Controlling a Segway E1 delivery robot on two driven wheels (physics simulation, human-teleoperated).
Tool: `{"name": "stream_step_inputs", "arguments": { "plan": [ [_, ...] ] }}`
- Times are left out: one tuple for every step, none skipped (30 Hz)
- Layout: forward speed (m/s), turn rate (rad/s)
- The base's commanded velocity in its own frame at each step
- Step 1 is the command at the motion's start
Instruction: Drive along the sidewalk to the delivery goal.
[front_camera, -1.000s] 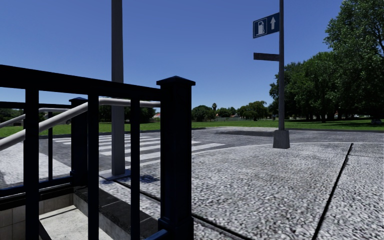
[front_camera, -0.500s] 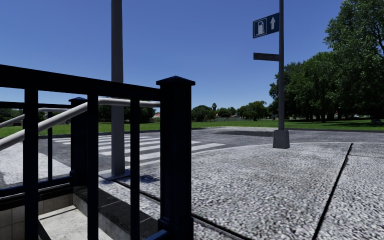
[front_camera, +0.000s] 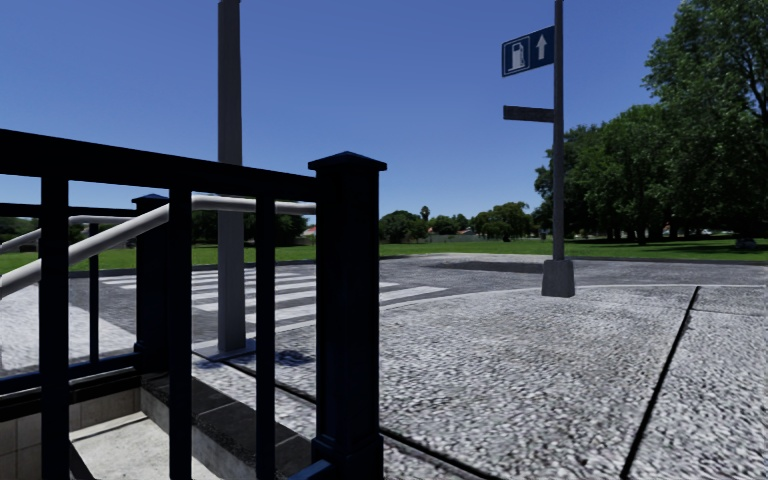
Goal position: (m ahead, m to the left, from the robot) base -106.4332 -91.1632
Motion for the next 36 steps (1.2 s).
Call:
{"name": "stream_step_inputs", "arguments": {
  "plan": [
    [0.00, -0.27],
    [0.00, -0.28],
    [0.00, -0.28],
    [0.00, -0.33],
    [0.00, -0.36],
    [0.00, -0.36],
    [0.00, -0.37],
    [0.00, -0.37],
    [0.00, -0.38],
    [0.00, -0.38],
    [0.00, -0.38],
    [0.00, -0.38],
    [0.00, -0.38],
    [0.00, -0.38],
    [0.00, -0.38],
    [0.00, -0.38],
    [0.00, -0.38],
    [0.00, -0.39],
    [0.00, -0.39],
    [0.00, -0.39],
    [0.00, -0.39],
    [0.00, -0.39],
    [0.00, -0.39],
    [0.00, -0.39],
    [0.00, -0.39],
    [0.00, -0.39],
    [0.00, -0.39],
    [0.00, -0.39],
    [0.00, -0.39],
    [0.00, -0.39],
    [0.00, -0.39],
    [0.00, -0.39],
    [0.00, -0.39],
    [0.00, -0.39],
    [0.00, -0.39],
    [0.00, -0.39]
  ]
}}
